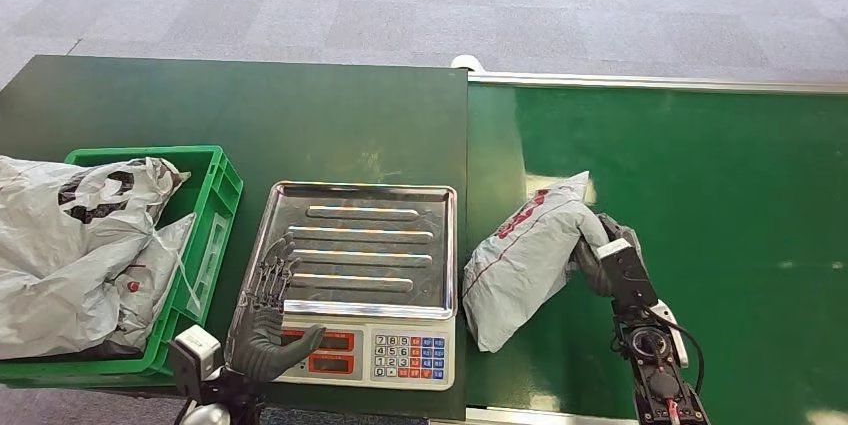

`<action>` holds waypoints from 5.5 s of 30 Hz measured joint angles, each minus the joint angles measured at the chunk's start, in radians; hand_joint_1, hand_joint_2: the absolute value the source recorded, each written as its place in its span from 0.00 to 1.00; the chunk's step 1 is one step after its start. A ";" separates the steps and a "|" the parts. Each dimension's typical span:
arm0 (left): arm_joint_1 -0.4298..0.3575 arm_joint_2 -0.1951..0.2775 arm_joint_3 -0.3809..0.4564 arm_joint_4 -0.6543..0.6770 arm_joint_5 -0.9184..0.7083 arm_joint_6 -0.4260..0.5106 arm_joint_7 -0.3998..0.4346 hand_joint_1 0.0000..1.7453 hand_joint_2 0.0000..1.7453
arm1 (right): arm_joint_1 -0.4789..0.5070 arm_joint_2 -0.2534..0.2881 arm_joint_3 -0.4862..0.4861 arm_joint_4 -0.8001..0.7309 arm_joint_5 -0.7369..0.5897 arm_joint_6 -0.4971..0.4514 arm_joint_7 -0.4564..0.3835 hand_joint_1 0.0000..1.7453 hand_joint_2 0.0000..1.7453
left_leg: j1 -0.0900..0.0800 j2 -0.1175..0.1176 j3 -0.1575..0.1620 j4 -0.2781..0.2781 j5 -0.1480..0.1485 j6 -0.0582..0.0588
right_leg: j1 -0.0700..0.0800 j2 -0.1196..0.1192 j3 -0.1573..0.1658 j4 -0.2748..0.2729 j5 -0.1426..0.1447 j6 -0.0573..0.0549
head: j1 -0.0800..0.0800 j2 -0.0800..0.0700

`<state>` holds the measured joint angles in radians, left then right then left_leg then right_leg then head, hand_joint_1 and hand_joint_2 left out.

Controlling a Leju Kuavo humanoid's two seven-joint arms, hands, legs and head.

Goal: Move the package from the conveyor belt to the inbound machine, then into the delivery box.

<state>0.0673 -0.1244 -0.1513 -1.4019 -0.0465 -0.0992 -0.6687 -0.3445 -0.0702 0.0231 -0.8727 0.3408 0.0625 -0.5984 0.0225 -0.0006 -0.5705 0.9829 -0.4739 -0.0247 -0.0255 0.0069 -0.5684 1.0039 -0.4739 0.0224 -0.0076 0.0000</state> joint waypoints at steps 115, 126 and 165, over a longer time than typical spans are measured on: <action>-0.008 -0.073 0.033 -0.099 0.008 0.184 -0.030 0.00 1.00 | -0.461 0.367 0.581 0.463 -0.427 0.259 0.220 1.00 1.00 | 0.000 0.002 -0.005 0.000 0.001 0.000 | 0.000 0.001 -0.006 0.001 0.001 -0.001 | 0.000 0.000; 0.030 -0.073 0.056 -0.122 0.006 0.199 -0.030 0.00 1.00 | -0.516 0.335 0.793 0.481 -0.049 -0.081 0.314 1.00 1.00 | 0.000 0.002 -0.004 0.000 0.001 0.000 | 0.000 0.001 -0.005 0.001 0.001 -0.001 | 0.000 0.000; 0.012 -0.064 0.037 -0.124 0.012 0.243 -0.026 0.00 1.00 | -0.501 0.316 0.738 0.450 0.107 -0.228 0.427 0.00 1.00 | 0.000 0.002 -0.004 0.000 0.001 0.000 | 0.000 0.001 -0.005 0.001 0.001 -0.001 | 0.000 0.000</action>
<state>0.0797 -0.1885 -0.1147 -1.5264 -0.0343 0.1438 -0.6946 -0.8456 0.2460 0.7614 -0.4223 0.4478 -0.1660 -0.1712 0.0229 0.0016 -0.5741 0.9830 -0.4725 -0.0248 -0.0250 0.0081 -0.5734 1.0048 -0.4726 0.0214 -0.0073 0.0000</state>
